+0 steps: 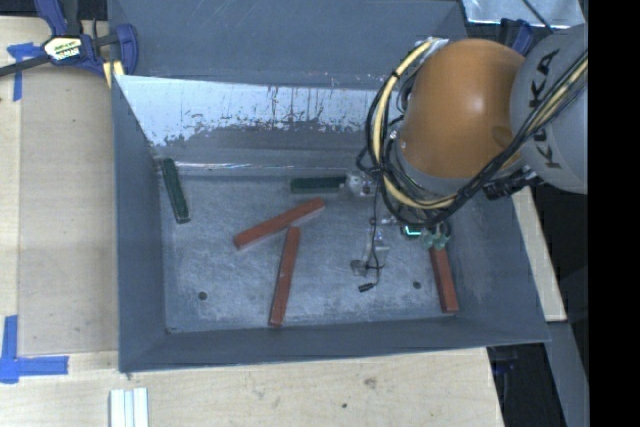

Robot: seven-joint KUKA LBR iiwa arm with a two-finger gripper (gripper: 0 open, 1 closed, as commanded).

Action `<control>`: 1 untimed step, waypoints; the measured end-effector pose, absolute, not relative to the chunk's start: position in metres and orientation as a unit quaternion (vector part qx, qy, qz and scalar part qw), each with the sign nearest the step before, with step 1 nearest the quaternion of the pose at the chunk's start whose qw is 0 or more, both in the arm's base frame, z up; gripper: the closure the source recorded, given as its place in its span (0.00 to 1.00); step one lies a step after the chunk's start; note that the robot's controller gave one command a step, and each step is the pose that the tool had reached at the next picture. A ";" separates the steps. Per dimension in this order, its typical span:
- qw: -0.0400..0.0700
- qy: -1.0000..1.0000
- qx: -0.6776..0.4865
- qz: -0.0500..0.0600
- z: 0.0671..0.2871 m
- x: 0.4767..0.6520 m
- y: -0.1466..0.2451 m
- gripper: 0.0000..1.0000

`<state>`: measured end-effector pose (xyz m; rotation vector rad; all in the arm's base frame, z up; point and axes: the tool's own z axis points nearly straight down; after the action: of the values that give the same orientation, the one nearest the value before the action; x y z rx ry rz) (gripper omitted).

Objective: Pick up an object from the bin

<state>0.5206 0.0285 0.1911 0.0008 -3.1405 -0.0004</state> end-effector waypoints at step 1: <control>-0.002 -1.000 0.000 0.000 0.193 0.522 0.028 0.00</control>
Offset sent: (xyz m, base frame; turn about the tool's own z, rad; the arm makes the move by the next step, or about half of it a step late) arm 0.0773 0.0736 -0.0935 -0.0793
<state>0.5217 0.0284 0.1927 -0.0004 -3.1448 -0.0006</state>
